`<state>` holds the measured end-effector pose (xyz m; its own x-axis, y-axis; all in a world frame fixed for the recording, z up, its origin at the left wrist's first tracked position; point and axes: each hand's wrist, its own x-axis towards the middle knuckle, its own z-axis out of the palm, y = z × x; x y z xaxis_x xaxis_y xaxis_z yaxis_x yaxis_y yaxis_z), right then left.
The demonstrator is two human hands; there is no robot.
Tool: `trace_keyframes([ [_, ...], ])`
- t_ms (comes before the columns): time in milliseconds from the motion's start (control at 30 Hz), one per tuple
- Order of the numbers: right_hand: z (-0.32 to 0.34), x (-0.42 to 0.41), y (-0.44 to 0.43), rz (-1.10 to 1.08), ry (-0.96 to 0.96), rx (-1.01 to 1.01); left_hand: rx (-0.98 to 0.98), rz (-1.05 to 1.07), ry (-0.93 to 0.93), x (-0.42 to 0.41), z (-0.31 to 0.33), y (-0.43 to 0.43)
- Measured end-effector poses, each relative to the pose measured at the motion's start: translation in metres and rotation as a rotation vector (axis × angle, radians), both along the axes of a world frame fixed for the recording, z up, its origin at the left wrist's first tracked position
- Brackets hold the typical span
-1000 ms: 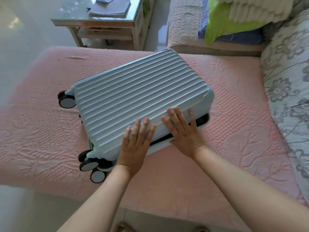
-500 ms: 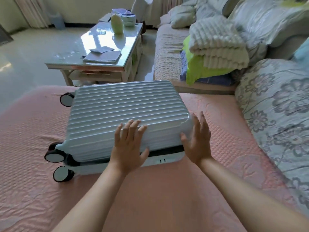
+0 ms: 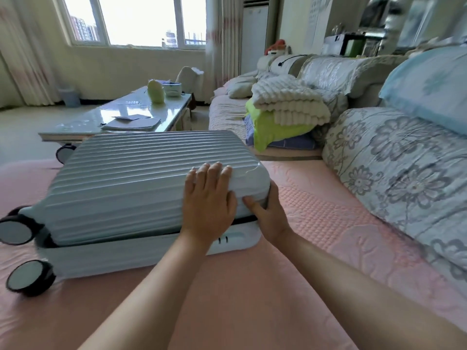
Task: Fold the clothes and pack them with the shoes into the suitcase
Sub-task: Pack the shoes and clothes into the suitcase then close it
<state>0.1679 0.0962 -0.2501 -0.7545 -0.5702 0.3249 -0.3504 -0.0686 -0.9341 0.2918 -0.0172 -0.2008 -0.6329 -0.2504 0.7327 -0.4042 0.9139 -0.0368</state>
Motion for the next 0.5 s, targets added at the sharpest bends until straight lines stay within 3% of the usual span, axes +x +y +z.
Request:
trace_keyframes([
  [333, -0.015, 0.149, 0.045, 0.02, 0.019, 0.022, 0.159, 0.046, 0.097, 0.112, 0.011, 0.052],
  [500, -0.016, 0.213, 0.07, 0.322, 0.222, 0.092, 0.132, 0.091, 0.076, 0.157, 0.007, 0.087],
])
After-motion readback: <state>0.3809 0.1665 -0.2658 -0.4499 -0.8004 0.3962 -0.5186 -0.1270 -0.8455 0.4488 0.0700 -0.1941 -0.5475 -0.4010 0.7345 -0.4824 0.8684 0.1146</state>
